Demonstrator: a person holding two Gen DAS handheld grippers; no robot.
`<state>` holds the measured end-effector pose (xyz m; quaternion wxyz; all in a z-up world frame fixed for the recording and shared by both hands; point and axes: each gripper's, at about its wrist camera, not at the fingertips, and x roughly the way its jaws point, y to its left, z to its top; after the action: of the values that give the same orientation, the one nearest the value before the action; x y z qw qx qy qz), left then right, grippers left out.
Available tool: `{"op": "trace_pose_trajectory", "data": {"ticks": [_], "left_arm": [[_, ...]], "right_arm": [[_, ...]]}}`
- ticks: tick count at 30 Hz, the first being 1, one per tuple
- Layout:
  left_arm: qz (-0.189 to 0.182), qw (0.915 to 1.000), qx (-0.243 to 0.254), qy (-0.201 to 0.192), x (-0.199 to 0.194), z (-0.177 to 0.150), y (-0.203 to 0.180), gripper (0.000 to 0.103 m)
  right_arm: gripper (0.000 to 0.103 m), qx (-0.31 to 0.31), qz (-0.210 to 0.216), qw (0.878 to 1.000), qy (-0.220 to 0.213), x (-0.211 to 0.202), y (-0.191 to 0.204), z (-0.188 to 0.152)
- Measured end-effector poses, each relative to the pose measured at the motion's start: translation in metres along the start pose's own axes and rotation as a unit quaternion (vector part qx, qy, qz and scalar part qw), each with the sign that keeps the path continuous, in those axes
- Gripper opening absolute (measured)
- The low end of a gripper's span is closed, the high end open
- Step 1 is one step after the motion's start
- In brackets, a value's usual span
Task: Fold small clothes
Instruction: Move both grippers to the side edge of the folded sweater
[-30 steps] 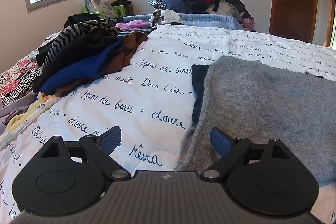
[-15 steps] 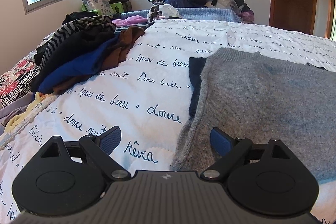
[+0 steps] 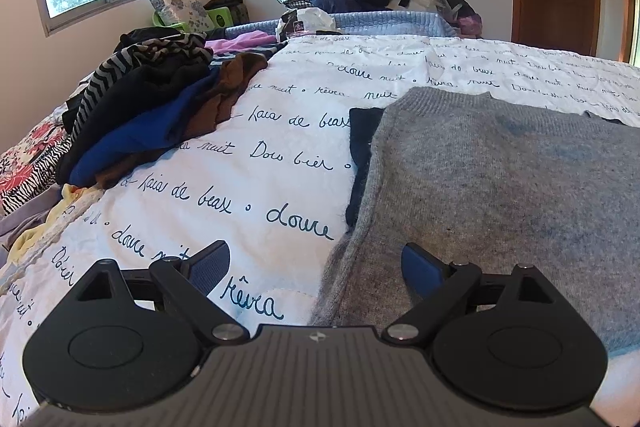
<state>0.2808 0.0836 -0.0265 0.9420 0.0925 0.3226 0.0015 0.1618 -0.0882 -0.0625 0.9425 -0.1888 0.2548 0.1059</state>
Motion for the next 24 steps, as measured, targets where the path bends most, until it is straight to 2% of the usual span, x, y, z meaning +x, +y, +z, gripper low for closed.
{"op": "trace_pose_trajectory", "data": {"ticks": [17,24], "left_arm": [[0.008,0.9998,0.014,-0.008,-0.001,0.004,-0.003,0.092],[-0.003,0.9999,0.008,-0.015,-0.001,0.012,0.003,0.092]], "right_arm": [[0.103,0.011,0.000,1.000,0.006,0.001,-0.004,0.000],[0.103,-0.019,-0.019,1.000,-0.002,0.001,0.005,0.001]]}}
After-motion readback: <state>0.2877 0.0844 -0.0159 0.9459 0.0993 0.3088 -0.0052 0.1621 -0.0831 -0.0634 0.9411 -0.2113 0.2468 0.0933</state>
